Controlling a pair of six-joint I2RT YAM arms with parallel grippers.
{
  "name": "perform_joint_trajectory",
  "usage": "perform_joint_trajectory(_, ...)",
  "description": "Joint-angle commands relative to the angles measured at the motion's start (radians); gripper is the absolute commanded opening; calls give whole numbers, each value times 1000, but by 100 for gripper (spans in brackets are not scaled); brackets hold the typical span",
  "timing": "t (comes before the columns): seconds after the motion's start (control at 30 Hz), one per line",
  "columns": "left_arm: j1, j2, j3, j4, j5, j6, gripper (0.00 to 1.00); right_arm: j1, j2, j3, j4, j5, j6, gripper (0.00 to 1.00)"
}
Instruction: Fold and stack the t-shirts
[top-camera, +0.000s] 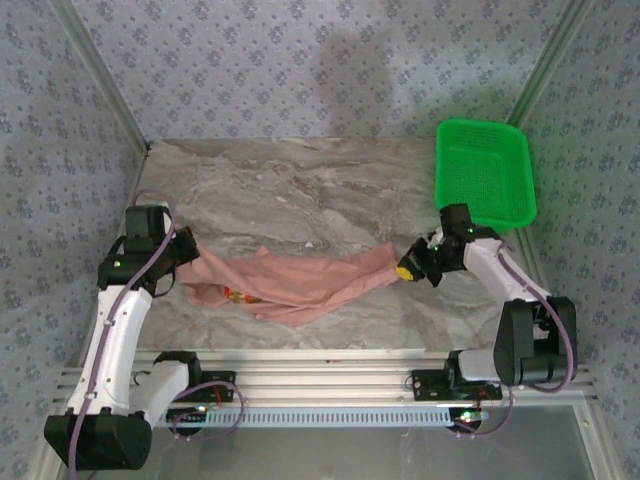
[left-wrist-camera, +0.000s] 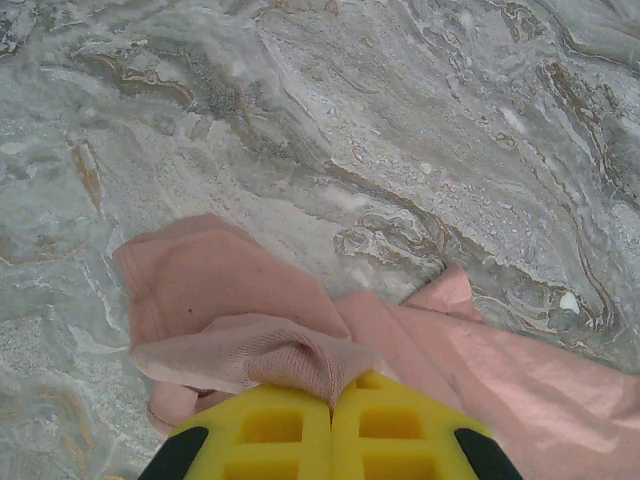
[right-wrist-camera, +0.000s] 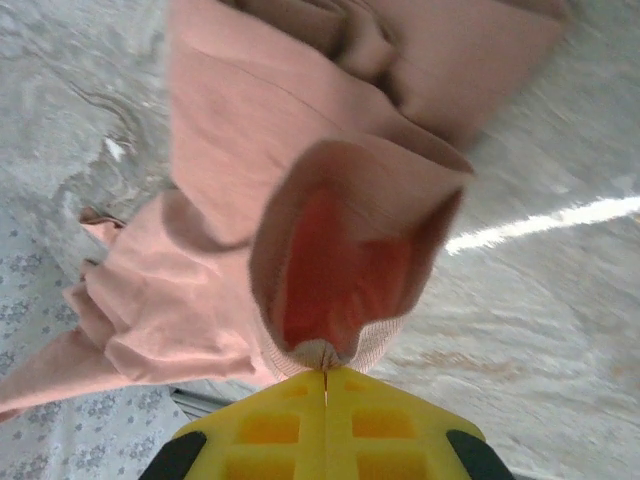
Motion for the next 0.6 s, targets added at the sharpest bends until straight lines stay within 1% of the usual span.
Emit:
perform_joint_trajectory(0.0, 2, -20, 13, -7, 7, 7, 0, -7, -44, -61, -73, -27, -28, 0)
perform_joint_trajectory(0.23, 2, -21, 4, -6, 13, 2, 0, -16, -146, -192, -127, -50, -48, 0)
perform_joint_trajectory(0.37, 2, -21, 4, -5, 15, 1, 0, -18, -205, -244, -185, -43, -66, 0)
perform_joint_trajectory(0.57, 2, -30, -5, -7, 16, -5, 0, -20, -278, -323, -271, 8, -84, 0)
